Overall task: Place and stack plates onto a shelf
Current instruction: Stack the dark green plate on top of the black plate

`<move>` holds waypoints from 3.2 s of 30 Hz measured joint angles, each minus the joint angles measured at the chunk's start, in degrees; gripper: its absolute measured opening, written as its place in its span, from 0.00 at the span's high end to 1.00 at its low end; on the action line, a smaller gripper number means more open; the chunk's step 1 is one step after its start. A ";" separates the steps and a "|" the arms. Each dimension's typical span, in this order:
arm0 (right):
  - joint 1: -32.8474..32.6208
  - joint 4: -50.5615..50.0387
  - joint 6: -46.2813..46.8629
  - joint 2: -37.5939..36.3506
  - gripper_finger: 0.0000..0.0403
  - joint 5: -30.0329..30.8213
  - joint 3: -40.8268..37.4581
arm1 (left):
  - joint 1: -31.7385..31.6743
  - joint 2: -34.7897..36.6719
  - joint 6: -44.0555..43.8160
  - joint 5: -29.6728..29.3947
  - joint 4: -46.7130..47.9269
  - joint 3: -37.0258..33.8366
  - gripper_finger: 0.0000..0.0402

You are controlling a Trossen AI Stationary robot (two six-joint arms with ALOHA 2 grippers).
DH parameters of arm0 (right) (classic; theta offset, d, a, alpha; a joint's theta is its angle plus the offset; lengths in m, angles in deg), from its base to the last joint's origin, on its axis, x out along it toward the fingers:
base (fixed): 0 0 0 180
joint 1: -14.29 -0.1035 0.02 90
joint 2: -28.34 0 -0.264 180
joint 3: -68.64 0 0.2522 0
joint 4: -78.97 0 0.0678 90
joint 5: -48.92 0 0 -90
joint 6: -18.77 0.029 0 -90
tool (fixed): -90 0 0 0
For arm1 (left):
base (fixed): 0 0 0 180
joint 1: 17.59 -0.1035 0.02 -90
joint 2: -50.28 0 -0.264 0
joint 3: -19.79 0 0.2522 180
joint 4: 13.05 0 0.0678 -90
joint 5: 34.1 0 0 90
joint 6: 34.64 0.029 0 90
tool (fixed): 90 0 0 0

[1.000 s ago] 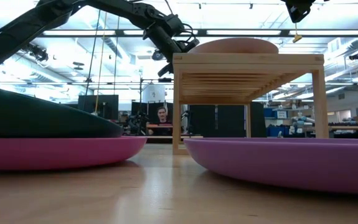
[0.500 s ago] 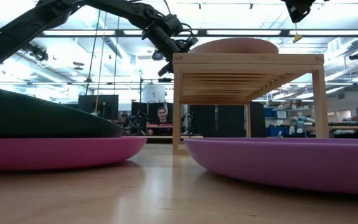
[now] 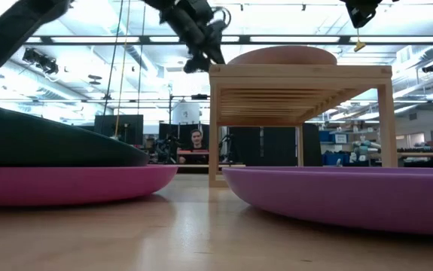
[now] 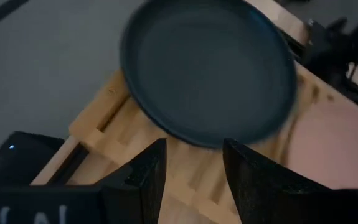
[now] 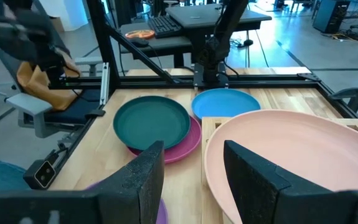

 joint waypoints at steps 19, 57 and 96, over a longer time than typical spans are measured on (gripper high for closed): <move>0.01 -0.17 0.04 0.01 0.57 -0.08 0.00 | 18.29 15.29 6.80 -6.79 18.52 0.02 0.59; 0.00 -1.91 -0.61 0.02 0.57 -0.14 0.02 | 61.99 42.42 -64.98 -27.98 20.09 -47.46 0.59; 0.02 -2.00 -0.61 0.02 0.57 -0.10 0.02 | 69.70 42.99 -101.13 -16.41 -12.48 -81.86 0.59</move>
